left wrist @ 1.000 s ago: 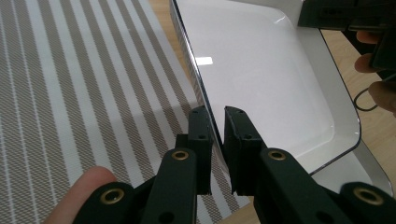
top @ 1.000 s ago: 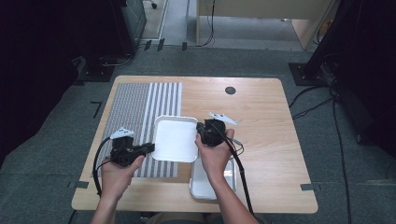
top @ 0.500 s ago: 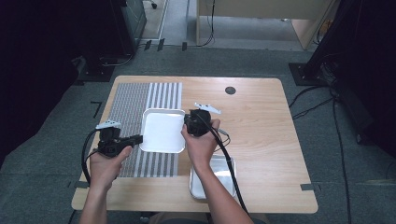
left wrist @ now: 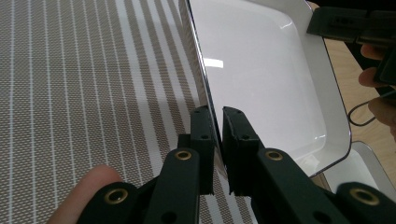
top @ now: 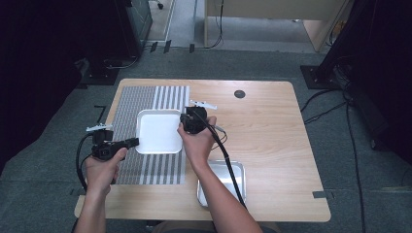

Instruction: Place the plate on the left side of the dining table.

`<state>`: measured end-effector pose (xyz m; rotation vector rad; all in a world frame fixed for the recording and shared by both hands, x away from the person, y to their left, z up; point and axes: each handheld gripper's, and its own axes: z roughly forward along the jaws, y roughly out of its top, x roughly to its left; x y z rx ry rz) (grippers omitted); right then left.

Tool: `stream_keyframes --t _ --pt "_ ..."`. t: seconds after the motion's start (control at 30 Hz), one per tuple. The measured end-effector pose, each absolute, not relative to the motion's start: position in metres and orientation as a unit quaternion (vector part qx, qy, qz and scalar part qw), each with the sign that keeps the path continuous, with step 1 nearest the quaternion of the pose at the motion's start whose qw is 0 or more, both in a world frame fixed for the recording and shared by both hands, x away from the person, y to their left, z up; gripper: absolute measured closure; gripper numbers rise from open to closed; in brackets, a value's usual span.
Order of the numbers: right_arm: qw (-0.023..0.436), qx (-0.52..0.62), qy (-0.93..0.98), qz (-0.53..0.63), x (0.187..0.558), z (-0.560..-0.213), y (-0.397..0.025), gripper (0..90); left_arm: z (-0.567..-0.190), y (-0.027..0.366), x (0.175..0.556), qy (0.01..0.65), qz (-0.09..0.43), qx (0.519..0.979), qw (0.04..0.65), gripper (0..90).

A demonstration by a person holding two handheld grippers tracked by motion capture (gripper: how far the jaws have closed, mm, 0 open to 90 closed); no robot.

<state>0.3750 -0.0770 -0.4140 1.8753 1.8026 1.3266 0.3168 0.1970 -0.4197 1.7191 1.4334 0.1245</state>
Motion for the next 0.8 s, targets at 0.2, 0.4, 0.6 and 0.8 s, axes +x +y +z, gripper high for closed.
stream_keyframes --t 0.2,0.4,0.6,0.8 --pt "0.11 0.638 0.618 0.447 0.383 -0.416 -0.068 90.0 -0.42 0.203 0.323 0.584 0.062 0.688 0.426 84.6" --pt "0.101 0.642 0.611 0.451 0.395 -0.417 -0.061 90.0 -0.42 0.209 0.334 0.59 0.069 0.686 0.42 85.1" --pt "0.091 0.648 0.606 0.453 0.406 -0.426 -0.049 90.0 -0.424 0.219 0.346 0.603 0.078 0.68 0.411 86.4" --pt "0.088 0.65 0.603 0.453 0.416 -0.435 -0.043 90.0 -0.428 0.222 0.361 0.608 0.087 0.684 0.394 87.5"
